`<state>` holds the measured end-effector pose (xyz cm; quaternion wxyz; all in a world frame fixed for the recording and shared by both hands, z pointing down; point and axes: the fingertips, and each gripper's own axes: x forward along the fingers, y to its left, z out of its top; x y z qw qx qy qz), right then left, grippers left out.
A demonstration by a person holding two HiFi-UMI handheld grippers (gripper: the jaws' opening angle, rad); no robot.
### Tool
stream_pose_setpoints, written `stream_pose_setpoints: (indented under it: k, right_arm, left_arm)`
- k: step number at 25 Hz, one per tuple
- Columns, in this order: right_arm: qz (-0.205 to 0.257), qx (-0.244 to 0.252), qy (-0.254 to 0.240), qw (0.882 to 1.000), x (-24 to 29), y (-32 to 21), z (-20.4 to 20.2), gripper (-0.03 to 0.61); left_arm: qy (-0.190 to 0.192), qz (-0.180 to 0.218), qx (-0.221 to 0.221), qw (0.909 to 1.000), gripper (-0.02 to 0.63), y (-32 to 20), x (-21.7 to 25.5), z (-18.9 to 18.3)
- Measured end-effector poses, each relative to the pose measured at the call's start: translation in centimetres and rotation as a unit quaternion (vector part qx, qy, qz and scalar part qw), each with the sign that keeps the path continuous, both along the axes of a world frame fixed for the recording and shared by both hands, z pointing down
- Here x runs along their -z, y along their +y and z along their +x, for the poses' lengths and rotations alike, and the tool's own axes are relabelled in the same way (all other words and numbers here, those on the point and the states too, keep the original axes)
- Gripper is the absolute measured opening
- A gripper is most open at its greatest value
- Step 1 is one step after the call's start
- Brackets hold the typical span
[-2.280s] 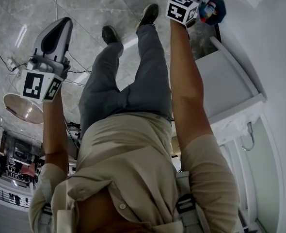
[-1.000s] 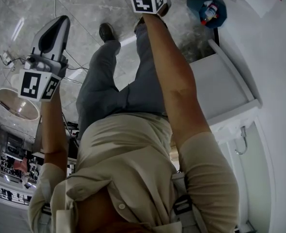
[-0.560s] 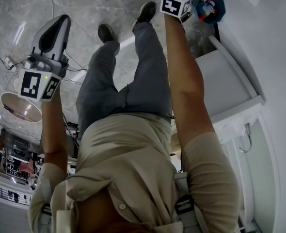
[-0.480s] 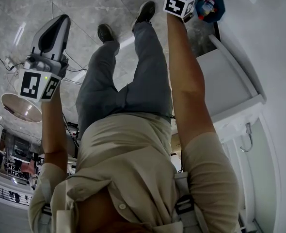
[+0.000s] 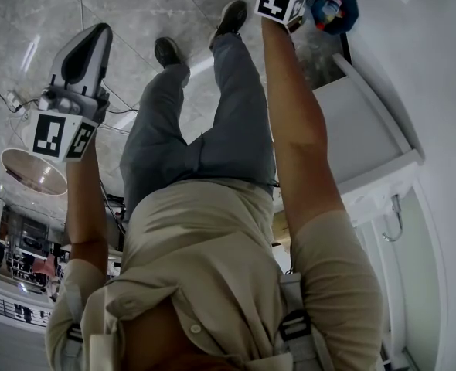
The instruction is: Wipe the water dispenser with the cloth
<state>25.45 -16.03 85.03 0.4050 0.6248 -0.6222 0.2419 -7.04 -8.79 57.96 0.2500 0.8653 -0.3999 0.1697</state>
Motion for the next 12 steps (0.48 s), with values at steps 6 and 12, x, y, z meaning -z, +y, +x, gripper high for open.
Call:
stream_pose_setpoints:
  k: [6, 12]
  right_arm:
    - [-0.002, 0.048, -0.029, 0.998, -0.5, -1.1, -7.4, 0.051]
    - [0.0, 0.106, -0.063, 0.992, -0.8, -2.2, -16.6, 0.051]
  left_arm:
    - [0.006, 0.006, 0.017, 0.9998, 0.021, 0.1, -0.3, -1.5]
    - [-0.004, 0.003, 0.046, 0.9989, 0.021, 0.9, -1.0, -4.9]
